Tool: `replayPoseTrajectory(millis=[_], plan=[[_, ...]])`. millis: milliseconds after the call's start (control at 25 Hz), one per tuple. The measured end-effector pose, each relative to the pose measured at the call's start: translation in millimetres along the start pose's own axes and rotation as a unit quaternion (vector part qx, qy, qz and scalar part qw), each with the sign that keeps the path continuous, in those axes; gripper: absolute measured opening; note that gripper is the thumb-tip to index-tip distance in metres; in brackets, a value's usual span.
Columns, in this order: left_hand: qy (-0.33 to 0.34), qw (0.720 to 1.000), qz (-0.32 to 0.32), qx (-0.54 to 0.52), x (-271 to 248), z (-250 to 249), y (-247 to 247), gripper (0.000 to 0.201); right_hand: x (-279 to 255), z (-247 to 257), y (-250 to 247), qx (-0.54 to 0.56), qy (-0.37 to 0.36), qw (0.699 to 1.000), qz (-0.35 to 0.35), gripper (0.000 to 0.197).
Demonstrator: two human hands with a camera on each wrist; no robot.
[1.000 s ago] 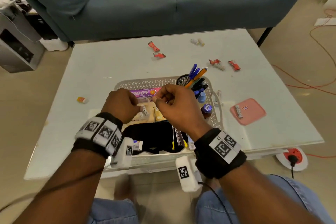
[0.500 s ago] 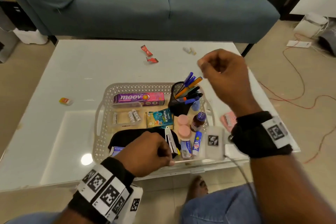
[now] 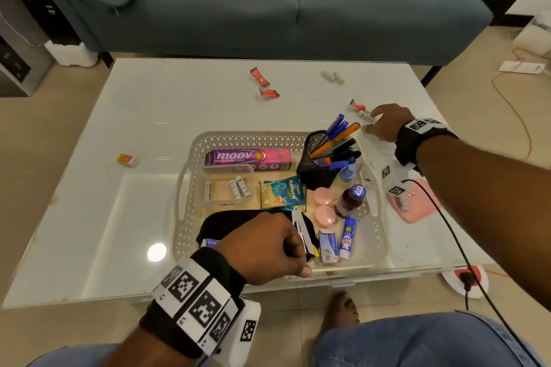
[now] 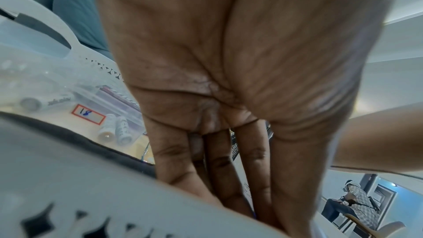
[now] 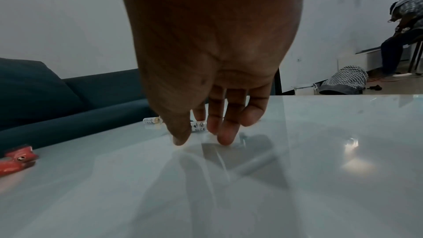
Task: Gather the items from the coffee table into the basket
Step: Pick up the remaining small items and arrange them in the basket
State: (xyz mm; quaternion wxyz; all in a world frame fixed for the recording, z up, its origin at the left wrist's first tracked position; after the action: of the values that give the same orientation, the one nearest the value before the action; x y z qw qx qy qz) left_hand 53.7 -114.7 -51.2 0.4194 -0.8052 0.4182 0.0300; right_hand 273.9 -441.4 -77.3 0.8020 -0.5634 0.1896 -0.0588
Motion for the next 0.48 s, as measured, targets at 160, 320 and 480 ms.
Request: replayPoseTrajectory(millis=[160, 320, 480], plan=[[-0.005, 1.0, 0.001, -0.002, -0.4, -0.1, 1.0, 0.016, 9.7, -1.8, 1.3, 0.012, 0.019, 0.999, -0.031, 0.046], [-0.01, 1.0, 0.005, -0.004, -1.9, -1.0, -0.1, 0.016, -4.3, -2.9, -4.9, 0.031, 0.022, 0.999, -0.029, 0.037], [-0.015, 1.0, 0.008, -0.001, -1.4, -1.1, 0.0, 0.017, -68.3, 12.9, -56.0, 0.15, -0.045, 0.978, -0.135, 0.025]])
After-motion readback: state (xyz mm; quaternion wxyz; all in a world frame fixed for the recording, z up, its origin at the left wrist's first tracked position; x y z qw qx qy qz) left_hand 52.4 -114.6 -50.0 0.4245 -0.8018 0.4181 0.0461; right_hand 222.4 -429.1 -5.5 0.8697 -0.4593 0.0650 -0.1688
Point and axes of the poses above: each hand's wrist, its own x-axis towards the middle knuckle, its own y-axis out of the palm, z = x × y, the point moved 6 cm from there along x, towards the middle knuckle, and after that the axes turned 8 degrees about x, right-handed, at the moved point
